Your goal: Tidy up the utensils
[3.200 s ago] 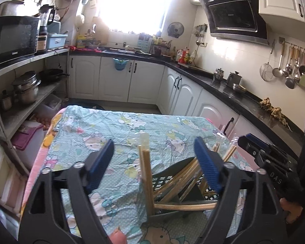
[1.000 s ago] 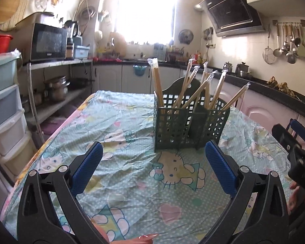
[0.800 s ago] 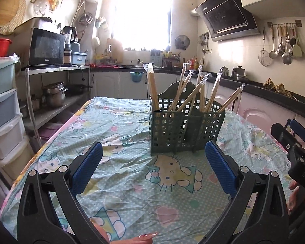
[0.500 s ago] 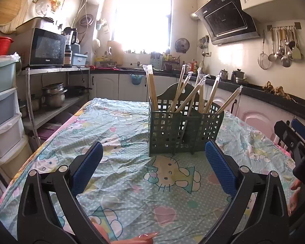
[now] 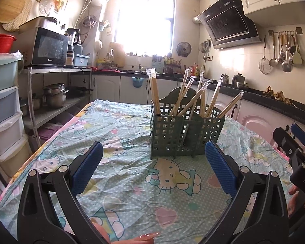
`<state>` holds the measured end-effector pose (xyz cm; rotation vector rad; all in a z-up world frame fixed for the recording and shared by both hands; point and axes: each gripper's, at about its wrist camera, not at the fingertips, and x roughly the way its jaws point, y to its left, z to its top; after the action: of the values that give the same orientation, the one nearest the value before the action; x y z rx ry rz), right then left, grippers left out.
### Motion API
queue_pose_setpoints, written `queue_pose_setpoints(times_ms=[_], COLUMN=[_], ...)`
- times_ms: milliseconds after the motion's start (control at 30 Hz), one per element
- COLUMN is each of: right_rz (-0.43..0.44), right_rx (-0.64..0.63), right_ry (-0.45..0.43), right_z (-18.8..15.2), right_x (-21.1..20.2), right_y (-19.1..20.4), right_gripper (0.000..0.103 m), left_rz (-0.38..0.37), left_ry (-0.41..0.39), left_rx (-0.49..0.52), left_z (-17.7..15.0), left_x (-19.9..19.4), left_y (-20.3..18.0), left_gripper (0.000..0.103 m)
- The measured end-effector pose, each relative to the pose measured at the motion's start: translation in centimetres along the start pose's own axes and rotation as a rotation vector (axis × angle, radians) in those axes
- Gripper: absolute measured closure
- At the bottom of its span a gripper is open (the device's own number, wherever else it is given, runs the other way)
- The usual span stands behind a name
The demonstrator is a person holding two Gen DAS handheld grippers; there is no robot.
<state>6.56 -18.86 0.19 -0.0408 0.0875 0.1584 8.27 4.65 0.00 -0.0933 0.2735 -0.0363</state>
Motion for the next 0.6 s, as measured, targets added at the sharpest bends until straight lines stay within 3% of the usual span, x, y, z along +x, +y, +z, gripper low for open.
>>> queue_pose_setpoints(times_ms=[600], right_rz=[0.001], right_rx=[-0.001], right_ry=[0.004], right_z=[-0.08], right_x=[0.09], right_y=[-0.04], right_gripper=[0.006], left_rz=[0.009], left_ry=[-0.003], left_rx=[0.004], left_z=[0.21], left_x=[-0.09], left_y=[0.13], left_gripper=[0.010])
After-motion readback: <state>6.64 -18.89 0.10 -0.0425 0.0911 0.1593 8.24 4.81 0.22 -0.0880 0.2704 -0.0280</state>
